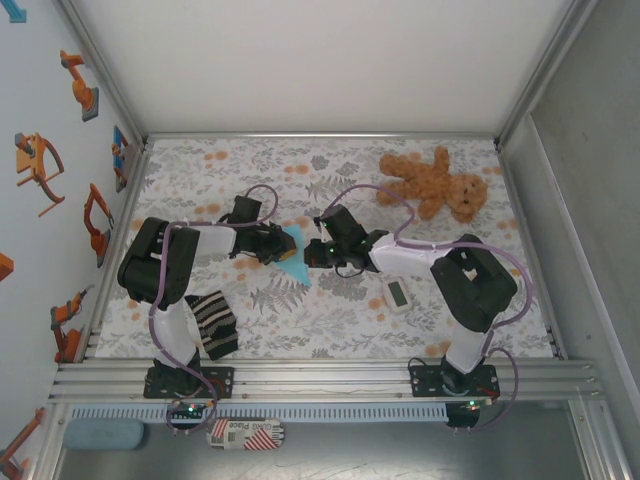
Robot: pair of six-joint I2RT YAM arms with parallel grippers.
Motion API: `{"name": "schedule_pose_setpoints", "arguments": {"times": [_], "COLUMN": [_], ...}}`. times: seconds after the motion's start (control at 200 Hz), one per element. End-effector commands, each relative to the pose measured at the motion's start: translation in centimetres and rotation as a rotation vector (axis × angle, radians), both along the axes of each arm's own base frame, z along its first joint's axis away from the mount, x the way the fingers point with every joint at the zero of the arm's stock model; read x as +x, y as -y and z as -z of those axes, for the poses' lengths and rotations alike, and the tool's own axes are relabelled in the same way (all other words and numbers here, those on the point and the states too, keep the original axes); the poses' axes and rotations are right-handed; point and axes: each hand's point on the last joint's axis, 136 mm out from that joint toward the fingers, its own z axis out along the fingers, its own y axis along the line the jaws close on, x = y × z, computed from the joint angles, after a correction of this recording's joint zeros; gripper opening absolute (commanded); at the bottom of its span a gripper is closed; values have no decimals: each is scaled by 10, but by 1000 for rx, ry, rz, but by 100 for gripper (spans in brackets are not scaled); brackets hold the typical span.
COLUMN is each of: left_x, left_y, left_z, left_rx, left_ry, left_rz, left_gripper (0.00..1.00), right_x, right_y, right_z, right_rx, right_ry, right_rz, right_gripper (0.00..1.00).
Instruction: Fold a paper plane with a square sheet of paper (pick it up from the middle)
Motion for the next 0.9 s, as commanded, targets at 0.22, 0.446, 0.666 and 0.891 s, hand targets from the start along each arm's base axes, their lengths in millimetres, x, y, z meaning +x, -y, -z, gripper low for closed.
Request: {"name": "schedule_pose_setpoints", "arguments": {"times": [0.22, 0.446, 0.666, 0.891], "left_x": [-18, -19, -21, -24], "left_y": [-15, -15, -17, -21], "left_z": [35, 36, 40, 47], "left_rx": [98, 102, 118, 148], "left_ry": [-105, -113, -131, -159], "left_rz": [-4, -3, -3, -9], "left_gripper": [15, 15, 15, 15], "right_x": [-11, -10, -12, -18], "right_y": [-30, -26, -18, -12], "right_z": [16, 33, 43, 52], "right_rx": [-5, -66, -105, -134], "right_ry": [-57, -73, -94, -126], "right_rz": [-84, -68, -45, -39], "right_gripper": [0, 0, 0, 0]}}
